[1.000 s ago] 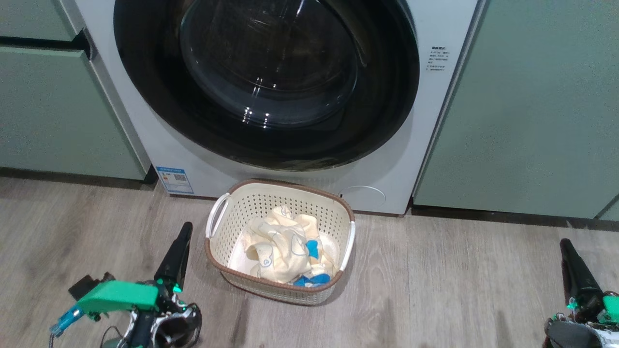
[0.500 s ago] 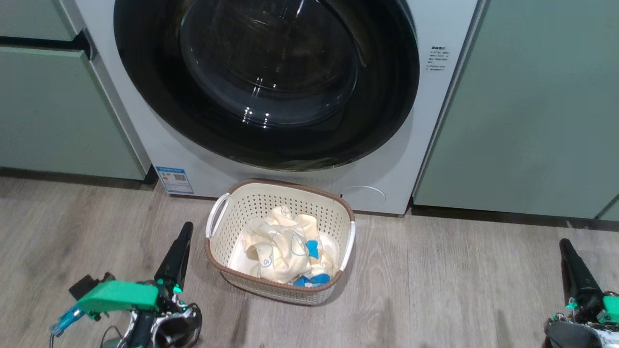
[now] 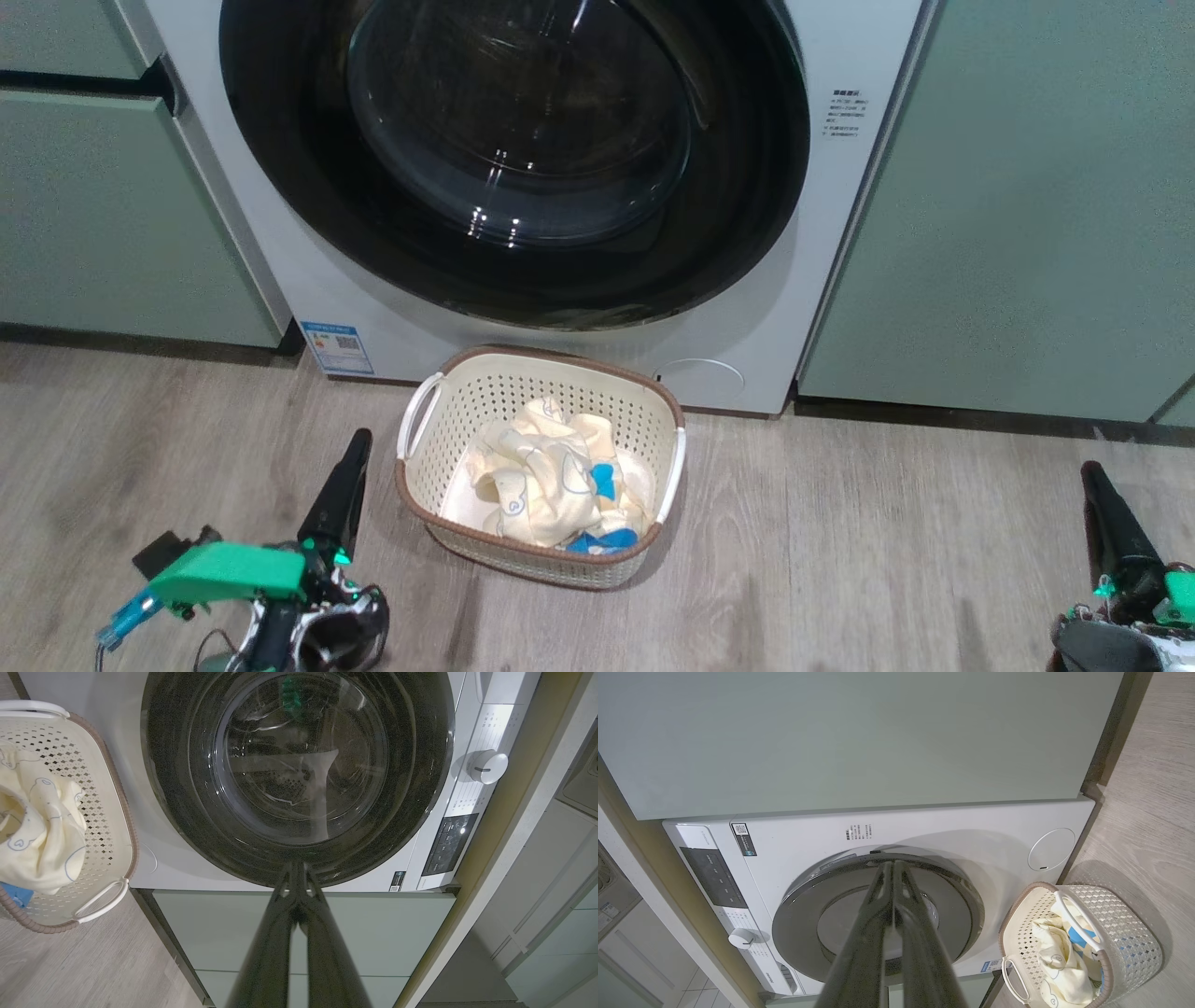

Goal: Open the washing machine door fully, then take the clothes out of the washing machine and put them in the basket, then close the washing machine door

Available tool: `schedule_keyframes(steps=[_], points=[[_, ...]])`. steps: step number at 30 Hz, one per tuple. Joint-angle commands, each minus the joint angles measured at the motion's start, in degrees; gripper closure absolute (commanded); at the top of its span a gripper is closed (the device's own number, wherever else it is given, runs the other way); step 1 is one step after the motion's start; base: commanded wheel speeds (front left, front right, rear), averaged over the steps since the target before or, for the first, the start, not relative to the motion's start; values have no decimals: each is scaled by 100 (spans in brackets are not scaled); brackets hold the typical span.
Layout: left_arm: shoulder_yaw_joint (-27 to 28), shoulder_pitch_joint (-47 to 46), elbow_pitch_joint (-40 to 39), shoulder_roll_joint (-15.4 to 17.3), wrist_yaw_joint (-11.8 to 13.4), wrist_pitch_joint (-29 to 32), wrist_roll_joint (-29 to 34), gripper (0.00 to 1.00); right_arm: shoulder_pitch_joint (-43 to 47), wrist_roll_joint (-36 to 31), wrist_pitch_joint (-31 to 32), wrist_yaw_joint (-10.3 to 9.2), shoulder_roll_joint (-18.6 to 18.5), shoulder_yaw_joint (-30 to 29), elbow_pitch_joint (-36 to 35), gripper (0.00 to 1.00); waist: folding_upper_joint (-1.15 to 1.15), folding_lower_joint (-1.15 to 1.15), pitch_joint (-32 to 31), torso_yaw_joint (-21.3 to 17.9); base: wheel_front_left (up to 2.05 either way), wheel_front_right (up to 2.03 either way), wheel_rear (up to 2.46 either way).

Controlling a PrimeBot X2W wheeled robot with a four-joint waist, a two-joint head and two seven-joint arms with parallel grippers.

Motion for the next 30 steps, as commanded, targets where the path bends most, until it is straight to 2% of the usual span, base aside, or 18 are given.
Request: schedule_keyframes(steps=[1,30], points=[[231,-320,-158,35,-49,23,53,100,-322,-56,39,20,-34,97,-183,100,0,0,0,0,0,0,0],[240,-321,-158,30,-49,30,61,100,-324,-73,56,20,-20,77,-182,100,0,0,0,0,0,0,0]])
